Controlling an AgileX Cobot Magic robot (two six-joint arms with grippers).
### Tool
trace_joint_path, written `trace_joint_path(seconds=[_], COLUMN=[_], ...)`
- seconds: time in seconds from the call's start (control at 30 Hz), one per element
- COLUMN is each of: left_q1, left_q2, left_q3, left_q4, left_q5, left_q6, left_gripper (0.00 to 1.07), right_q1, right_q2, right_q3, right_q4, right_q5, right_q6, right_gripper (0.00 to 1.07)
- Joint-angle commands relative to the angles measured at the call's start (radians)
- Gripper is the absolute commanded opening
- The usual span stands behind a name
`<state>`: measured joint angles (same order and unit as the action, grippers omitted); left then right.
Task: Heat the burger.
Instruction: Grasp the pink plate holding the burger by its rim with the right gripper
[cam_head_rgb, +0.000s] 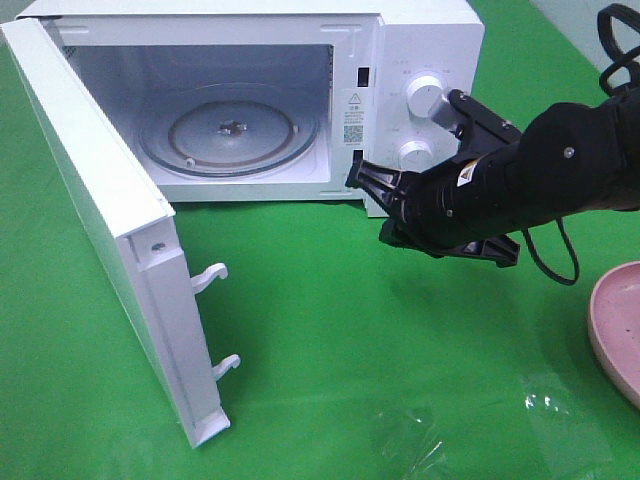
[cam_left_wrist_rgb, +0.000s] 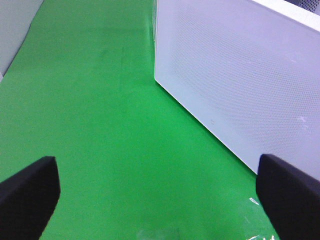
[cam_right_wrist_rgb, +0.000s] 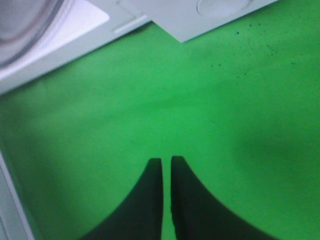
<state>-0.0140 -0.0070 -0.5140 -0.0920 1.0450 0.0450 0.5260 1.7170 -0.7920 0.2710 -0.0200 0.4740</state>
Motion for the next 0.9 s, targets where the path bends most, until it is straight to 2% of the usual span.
trace_joint_path(seconds=[0.03,0.17,0.2,0.3,0.57,0.73,0.8,0.9], left_q1=[0.002,0.002,0.002,0.002,0.002,0.002,0.002,0.002], left_q2=[-0.016,-0.016,-0.016,-0.016,-0.016,-0.016,-0.016,-0.016], left_q3=[0.004,0.004,0.004,0.004,0.004,0.004,0.004,0.004], left_q4=[0.002,0.002,0.002,0.002,0.002,0.002,0.002,0.002], left_q5=[-0.011,-0.011,-0.011,-0.011,-0.011,-0.011,-0.011,-0.011], left_q6=[-0.005,-0.005,-0.005,-0.005,-0.005,-0.005,-0.005,-0.005], left_gripper=[1.03,1.03,1.03,1.03,1.03,1.03,1.03,1.03], right_q1=[-0.003,-0.003,-0.003,-0.003,-0.005,-0.005,-0.05,-0.065], right_q2=[-0.032,-0.044,-0.054,-0.07,-0.178,-0.227,-0.279,-0.288], right_q3=[-0.001,-0.002,-0.003,-0.003,-0.003,-0.003,-0.002,-0.002], right_q4=[-0.098,-0.176,-0.229,-0.266,-0.435,-0.488,-0.505,-0.505], right_q5=[0.146,0.244,0.315,0.376,0.633,0.722,0.796,0.808], right_q6=[-0.088,-0.087,-0.087,-0.087,-0.087,-0.086,-0.087,-0.091], right_gripper=[0.07,0.08,0.08,0.09,0.11,0.12,0.13,0.13])
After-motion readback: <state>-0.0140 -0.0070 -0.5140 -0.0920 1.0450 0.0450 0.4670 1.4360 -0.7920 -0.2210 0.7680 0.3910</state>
